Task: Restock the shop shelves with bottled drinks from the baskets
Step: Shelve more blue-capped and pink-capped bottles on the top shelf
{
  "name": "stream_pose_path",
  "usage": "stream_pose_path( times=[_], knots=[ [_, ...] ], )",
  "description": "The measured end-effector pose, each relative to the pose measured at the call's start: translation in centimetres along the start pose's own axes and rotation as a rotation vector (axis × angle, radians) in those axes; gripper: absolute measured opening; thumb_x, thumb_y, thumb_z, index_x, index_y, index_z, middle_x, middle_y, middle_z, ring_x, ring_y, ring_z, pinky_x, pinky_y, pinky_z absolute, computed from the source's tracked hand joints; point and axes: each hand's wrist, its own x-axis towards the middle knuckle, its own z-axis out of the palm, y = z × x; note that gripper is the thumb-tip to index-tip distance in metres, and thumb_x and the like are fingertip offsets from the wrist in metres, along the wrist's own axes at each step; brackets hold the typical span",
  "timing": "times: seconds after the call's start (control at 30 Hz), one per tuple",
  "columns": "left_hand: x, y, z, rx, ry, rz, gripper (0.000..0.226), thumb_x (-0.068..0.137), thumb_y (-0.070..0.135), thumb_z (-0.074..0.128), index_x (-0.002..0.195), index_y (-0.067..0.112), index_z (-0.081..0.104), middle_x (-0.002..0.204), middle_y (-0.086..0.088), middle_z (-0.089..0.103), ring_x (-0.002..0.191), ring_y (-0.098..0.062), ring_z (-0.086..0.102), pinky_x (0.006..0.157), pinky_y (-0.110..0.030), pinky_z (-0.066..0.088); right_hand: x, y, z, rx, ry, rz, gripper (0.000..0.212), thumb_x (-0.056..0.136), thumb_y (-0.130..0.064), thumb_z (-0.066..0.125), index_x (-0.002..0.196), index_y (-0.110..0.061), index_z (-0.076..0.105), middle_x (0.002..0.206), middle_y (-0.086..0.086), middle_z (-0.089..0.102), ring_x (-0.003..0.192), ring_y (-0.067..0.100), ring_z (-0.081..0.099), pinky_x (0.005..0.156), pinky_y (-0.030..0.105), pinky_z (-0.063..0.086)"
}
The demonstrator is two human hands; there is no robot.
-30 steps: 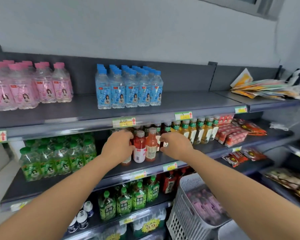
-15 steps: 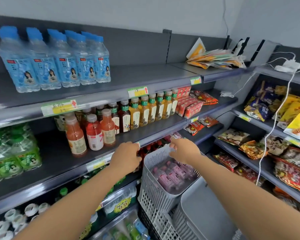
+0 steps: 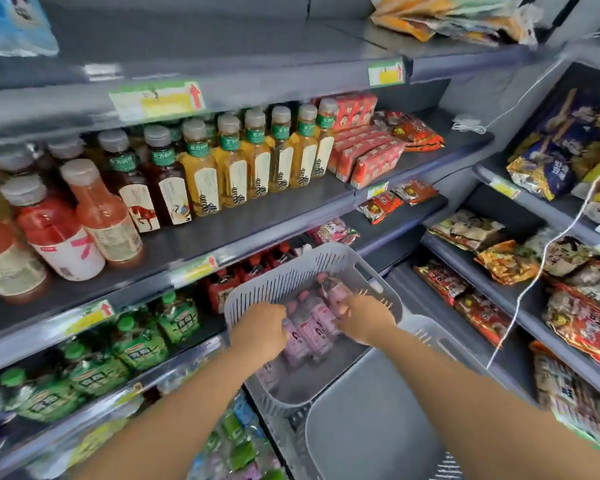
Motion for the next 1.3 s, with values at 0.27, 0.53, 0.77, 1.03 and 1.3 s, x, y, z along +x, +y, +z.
stream_pose_path(
  times=[0.27, 0.53, 0.77, 1.03, 1.3],
  knots=[
    [6.9, -0.4, 6.9, 0.058, -0.146, -0.133, 0.015, 0.085, 0.014, 0.056, 0.073, 0.011, 0.05, 0.087, -0.015, 0.055, 0.08, -0.031, 0.063, 0.069, -0.045, 0.054, 7.2, 3.4, 5.5, 0.036, -0.156, 0.038, 0.035, 0.087, -0.026, 0.058, 0.12, -0.015, 0.06, 0.119, 0.012, 0.064, 0.111, 0.032, 0.061, 0.092, 0.037, 0.051],
    [10.9, -2.1, 12.3, -0.027, -0.285, -0.369, 0.013, 0.091, 0.002, 0.048, 0.095, 0.008, 0.058, 0.069, 0.002, 0.043, 0.056, -0.008, 0.043, 0.046, -0.02, 0.034, 12.5, 3.8, 11.1, 0.039, -0.339, 0.1, 0.036, 0.088, -0.03, 0.062, 0.119, -0.012, 0.061, 0.12, 0.011, 0.062, 0.109, 0.029, 0.059, 0.091, 0.035, 0.05],
    [13.2, -2.7, 16.7, -0.506, -0.378, -0.719, 0.056, 0.088, 0.017, 0.067, 0.134, -0.001, 0.04, 0.111, -0.01, 0.058, 0.079, -0.014, 0.058, 0.057, -0.024, 0.045, 15.5, 3.2, 13.9, 0.112, -0.423, 0.191, 0.013, 0.093, -0.023, 0.054, 0.088, -0.011, 0.054, 0.09, 0.006, 0.058, 0.083, 0.023, 0.055, 0.072, 0.028, 0.048],
    [14.0, -3.0, 18.9, -0.938, -0.348, -0.987, 0.051, 0.088, 0.026, 0.068, 0.128, 0.0, 0.05, 0.102, -0.012, 0.062, 0.08, -0.023, 0.06, 0.065, -0.029, 0.051, 16.6, 2.4, 14.9, 0.168, -0.431, 0.241, 0.016, 0.092, -0.024, 0.057, 0.097, -0.009, 0.059, 0.102, 0.007, 0.063, 0.089, 0.022, 0.059, 0.077, 0.029, 0.049],
    [14.1, -3.6, 18.3, -0.895, -0.43, -1.022, 0.061, 0.086, 0.031, 0.07, 0.133, 0.002, 0.044, 0.13, -0.017, 0.056, 0.102, -0.031, 0.06, 0.082, -0.041, 0.054, 16.8, 2.1, 15.8, 0.443, -0.434, 0.384, 0.028, 0.086, -0.029, 0.07, 0.097, -0.009, 0.055, 0.085, 0.002, 0.061, 0.089, 0.02, 0.064, 0.081, 0.032, 0.055]
  ],
)
